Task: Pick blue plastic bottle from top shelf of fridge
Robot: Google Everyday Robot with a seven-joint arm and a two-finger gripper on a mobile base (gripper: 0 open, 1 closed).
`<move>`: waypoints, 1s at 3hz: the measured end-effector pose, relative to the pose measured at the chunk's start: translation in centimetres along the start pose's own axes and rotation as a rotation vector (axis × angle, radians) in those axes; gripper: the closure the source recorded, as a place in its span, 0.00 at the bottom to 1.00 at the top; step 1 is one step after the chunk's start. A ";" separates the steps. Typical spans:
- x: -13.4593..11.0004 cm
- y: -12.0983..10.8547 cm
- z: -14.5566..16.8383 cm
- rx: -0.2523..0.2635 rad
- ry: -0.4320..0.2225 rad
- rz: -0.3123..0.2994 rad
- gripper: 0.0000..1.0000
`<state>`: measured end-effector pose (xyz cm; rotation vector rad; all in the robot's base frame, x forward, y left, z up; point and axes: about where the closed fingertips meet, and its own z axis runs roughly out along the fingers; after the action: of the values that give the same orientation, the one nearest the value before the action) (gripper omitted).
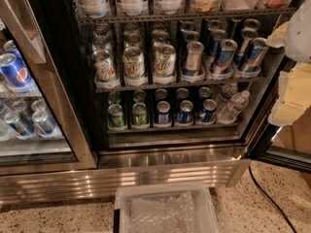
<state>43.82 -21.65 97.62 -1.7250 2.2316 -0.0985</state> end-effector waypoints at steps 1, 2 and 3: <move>-0.2 0.0 0.0 0.002 -0.001 -0.002 0.00; -3.1 -0.5 0.5 0.011 -0.080 -0.021 0.00; -6.7 -1.4 -0.4 0.085 -0.187 0.003 0.00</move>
Offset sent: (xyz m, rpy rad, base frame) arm 0.0315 0.0676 0.0035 0.1633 -0.0652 0.0884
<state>46.49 -15.66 99.70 -1.6166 2.0651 -0.0298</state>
